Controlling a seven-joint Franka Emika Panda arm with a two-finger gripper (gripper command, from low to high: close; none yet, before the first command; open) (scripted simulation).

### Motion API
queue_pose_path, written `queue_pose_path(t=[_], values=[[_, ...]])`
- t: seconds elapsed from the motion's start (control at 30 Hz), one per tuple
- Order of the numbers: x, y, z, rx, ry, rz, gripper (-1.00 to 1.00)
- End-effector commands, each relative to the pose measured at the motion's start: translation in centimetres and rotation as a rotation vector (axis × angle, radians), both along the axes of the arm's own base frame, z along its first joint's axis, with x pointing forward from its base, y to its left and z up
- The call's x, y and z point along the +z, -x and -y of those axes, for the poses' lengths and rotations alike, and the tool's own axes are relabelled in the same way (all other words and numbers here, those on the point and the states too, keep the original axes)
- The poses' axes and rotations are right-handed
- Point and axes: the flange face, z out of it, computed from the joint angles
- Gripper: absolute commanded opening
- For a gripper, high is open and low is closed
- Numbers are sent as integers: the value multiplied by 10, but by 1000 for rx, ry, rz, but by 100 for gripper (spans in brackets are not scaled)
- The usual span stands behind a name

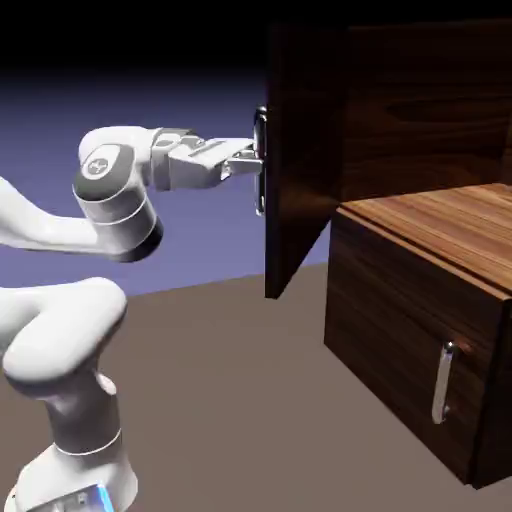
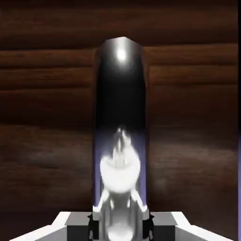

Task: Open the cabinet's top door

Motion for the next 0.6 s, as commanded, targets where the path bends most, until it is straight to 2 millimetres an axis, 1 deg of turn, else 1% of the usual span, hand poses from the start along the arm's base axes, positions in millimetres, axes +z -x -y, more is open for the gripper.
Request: queue_pose_path(t=[0.0, 0.17, 0.3, 0.43, 0.57], values=[[0, 3, -6, -14, 0, 0, -100], [0, 19, -36, -86, 0, 0, -100], [0, 32, -64, -152, 0, 0, -100], [0, 43, -98, -226, 0, 0, -100], [0, 54, -137, -311, 0, 0, -100]])
